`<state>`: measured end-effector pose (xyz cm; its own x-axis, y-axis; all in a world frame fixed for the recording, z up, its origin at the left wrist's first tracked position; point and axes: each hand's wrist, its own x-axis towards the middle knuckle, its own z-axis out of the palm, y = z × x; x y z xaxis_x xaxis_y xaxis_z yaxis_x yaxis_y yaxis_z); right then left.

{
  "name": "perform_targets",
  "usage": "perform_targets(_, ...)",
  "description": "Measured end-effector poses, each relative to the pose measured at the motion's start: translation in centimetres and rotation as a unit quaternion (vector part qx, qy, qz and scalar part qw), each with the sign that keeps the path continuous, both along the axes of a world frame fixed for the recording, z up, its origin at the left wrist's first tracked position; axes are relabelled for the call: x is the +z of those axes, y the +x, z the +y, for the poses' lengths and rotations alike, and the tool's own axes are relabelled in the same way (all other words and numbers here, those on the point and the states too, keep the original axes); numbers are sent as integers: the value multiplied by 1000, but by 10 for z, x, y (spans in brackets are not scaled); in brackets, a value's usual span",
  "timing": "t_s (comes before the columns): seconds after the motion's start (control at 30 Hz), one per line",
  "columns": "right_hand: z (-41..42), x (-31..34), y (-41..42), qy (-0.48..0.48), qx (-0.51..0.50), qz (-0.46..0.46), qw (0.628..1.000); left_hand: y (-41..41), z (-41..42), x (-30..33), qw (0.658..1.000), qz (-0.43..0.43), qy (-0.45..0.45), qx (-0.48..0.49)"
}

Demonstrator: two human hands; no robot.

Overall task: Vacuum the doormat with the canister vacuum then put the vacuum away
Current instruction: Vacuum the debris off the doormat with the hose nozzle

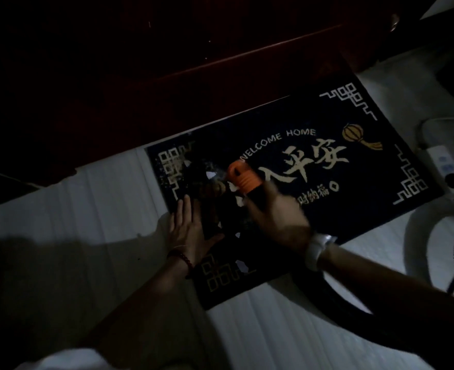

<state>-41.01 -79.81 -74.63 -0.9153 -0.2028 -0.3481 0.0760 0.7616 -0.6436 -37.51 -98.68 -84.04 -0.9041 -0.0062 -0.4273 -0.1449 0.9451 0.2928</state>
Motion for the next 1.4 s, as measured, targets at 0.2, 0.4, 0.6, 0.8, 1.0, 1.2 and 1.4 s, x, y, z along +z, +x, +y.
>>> perform_targets(0.2, 1, 2, -10, 28, -11, 13, 999, -1, -8, -1, 1000, 5, 22, -9)
perform_targets(0.4, -7, 3, -22, 7, -64, -4, 998, -2, -16, 1, 999, -15, 29, -28)
perform_targets(0.6, -34, 4, -13, 53, 29, 20, 998, -4, -18, -3, 999, -19, 21, -43)
perform_targets(0.8, -15, 7, -25, 48, -73, 18, 996, -5, -24, -2, 997, -14, 44, -57)
perform_targets(1.0, -62, 1, 0, 57, 74, 34, 995, -7, -28, -16, 995, -9, -13, -98)
perform_targets(1.2, -57, 2, -31, 24, 49, 16, 998, 6, -40, -14, 991, 25, 62, -117)
perform_targets(1.4, -26, 4, 21, 22, 67, -42, 997, 41, -38, -9, 999, 32, 3, 39)
